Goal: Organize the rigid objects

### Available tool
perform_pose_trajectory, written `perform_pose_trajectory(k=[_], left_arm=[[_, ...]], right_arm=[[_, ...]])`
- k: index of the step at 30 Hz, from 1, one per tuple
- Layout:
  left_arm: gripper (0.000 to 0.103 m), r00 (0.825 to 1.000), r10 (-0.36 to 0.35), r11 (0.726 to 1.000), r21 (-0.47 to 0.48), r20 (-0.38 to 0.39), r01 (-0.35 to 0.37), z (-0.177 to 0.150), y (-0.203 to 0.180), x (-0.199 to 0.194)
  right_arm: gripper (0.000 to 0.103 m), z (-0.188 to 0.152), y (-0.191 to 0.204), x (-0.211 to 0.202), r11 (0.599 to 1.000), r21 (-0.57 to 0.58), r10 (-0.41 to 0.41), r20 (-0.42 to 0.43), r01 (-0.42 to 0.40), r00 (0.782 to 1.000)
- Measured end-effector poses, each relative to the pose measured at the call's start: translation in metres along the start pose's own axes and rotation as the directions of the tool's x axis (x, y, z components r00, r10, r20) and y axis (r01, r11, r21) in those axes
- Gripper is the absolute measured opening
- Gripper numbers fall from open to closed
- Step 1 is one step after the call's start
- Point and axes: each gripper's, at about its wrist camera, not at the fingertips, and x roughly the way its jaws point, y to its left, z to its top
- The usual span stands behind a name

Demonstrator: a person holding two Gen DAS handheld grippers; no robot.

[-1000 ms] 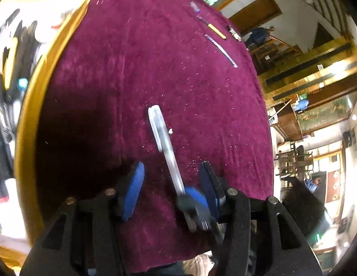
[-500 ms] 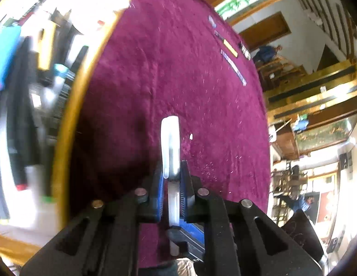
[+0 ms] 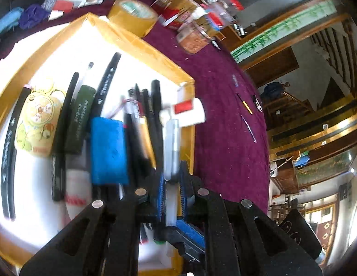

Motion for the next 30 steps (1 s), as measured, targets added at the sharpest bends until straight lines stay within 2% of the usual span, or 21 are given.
perform_pose_trajectory(k=[5, 6, 7, 8, 10, 11, 12, 13, 15, 16, 19, 25, 30], left_arm=[[0.012, 0.998, 0.061, 0.998, 0.001, 0.0, -0.061, 0.001, 0.017, 0.014], [0.015, 0.998, 0.058, 0.998, 0.016, 0.008, -0.058, -0.001, 0.015, 0.013], [0.023, 0.998, 0.063, 0.997, 0.037, 0.016, -0.064, -0.004, 0.013, 0.01], [0.029, 0.997, 0.071, 0.996, 0.054, 0.027, -0.073, -0.007, 0.011, 0.007], [0.048, 0.996, 0.061, 0.994, 0.087, 0.06, -0.066, -0.014, 0.003, -0.005], [0.053, 0.993, 0.075, 0.99, 0.114, 0.089, -0.084, -0.019, -0.001, -0.014], [0.062, 0.984, 0.111, 0.981, 0.143, 0.138, -0.131, -0.026, -0.005, -0.023], [0.07, 0.973, 0.145, 0.972, 0.157, 0.178, -0.173, -0.028, -0.007, -0.028], [0.076, 0.929, 0.241, 0.937, 0.182, 0.28, -0.298, -0.041, -0.014, -0.04], [0.076, 0.901, 0.288, 0.913, 0.193, 0.325, -0.361, -0.047, -0.017, -0.046], [0.076, 0.835, 0.393, 0.857, 0.174, 0.385, -0.484, -0.056, -0.017, -0.055], [0.076, 0.759, 0.481, 0.807, 0.117, 0.439, -0.579, -0.064, -0.008, -0.071], [0.077, 0.701, 0.532, 0.751, 0.117, 0.474, -0.65, -0.077, -0.007, -0.078]], right_arm=[[0.011, 0.001, -0.006, 0.016, 0.999, 0.016, -0.041, -0.008, 0.041, 0.999], [0.017, 0.002, -0.007, 0.013, 0.999, 0.015, -0.042, -0.003, 0.042, 0.999], [0.026, 0.001, -0.006, 0.01, 0.999, 0.014, -0.047, 0.001, 0.047, 0.999], [0.028, 0.0, -0.004, 0.006, 0.999, 0.015, -0.041, 0.007, 0.041, 0.999], [0.045, -0.005, 0.0, -0.008, 0.999, 0.016, -0.029, 0.031, 0.029, 0.999], [0.049, -0.009, 0.004, -0.017, 0.999, 0.014, -0.039, 0.054, 0.038, 0.998], [0.05, -0.012, 0.007, -0.024, 0.999, 0.011, -0.046, 0.071, 0.046, 0.996], [0.051, -0.015, 0.009, -0.028, 0.999, 0.008, -0.05, 0.081, 0.05, 0.995], [0.051, -0.022, 0.013, -0.036, 0.998, 0.011, -0.068, 0.089, 0.067, 0.994], [0.051, -0.024, 0.014, -0.038, 0.997, 0.013, -0.078, 0.091, 0.077, 0.993], [0.051, -0.029, 0.02, -0.038, 0.995, -0.009, -0.1, 0.088, 0.101, 0.991], [0.051, -0.031, 0.031, -0.036, 0.988, -0.06, -0.137, 0.079, 0.142, 0.987], [0.051, -0.034, 0.032, -0.036, 0.983, -0.056, -0.169, 0.068, 0.173, 0.983]])
